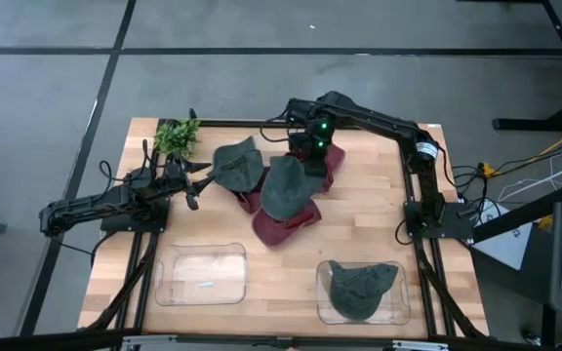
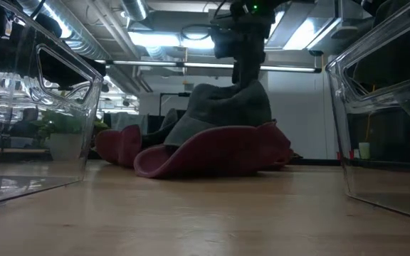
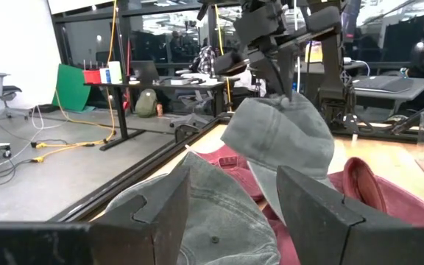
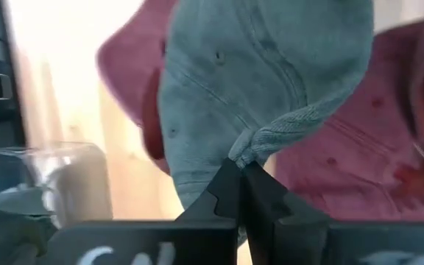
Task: Pick & Place hat
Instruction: Put the right black cap into the right transparent bin
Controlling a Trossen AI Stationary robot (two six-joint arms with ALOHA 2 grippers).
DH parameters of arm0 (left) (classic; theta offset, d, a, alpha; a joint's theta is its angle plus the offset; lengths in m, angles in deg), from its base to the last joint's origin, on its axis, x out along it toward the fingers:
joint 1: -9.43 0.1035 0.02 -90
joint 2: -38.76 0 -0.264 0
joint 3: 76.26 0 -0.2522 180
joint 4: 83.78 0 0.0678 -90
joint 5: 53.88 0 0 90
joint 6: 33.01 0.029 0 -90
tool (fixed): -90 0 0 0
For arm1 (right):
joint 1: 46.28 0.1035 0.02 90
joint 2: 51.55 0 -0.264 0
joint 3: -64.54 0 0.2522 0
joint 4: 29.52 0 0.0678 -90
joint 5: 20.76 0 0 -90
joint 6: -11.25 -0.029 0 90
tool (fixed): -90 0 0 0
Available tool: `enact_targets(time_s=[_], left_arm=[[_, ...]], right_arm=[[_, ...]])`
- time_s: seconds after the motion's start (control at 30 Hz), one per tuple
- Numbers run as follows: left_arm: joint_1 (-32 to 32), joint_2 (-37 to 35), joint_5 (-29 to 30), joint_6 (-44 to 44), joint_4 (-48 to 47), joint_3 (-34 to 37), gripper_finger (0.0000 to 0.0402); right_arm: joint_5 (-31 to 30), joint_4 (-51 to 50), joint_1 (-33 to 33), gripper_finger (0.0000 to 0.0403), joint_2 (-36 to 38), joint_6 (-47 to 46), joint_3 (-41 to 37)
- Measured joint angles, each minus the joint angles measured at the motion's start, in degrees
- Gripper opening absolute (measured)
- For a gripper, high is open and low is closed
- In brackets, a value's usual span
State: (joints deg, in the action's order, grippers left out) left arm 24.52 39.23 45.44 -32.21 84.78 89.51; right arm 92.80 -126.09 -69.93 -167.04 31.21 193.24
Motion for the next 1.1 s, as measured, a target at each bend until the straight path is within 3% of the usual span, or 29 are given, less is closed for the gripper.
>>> enact_targets(time_s=[0.27,0.57,0.73,0.87,1.1], left_arm=[[0.0,0.0,0.0,0.0,0.0,0.0,0.0198],[0.0,0.0,0.0,0.0,0.0,0.0,0.0198],[0.0,0.0,0.0,0.0,0.0,0.0,0.0198],[0.0,0.0,0.0,0.0,0.0,0.0,0.0198],[0.0,0.0,0.0,0.0,0.0,0.0,0.0198]], right_arm=[[1.0,4.0,0.8,0.0005,5.4,0.2,-3.1],[-3.3,29.8,2.2,0.0005,23.2,-9.9,-33.9],[-6.8,43.7,0.9,0.0005,28.3,-18.3,-46.5],[-5.0,50.3,-0.2,0.0005,29.7,-25.2,-50.9],[-4.0,54.4,-0.2,0.0035,30.3,-25.7,-50.3]])
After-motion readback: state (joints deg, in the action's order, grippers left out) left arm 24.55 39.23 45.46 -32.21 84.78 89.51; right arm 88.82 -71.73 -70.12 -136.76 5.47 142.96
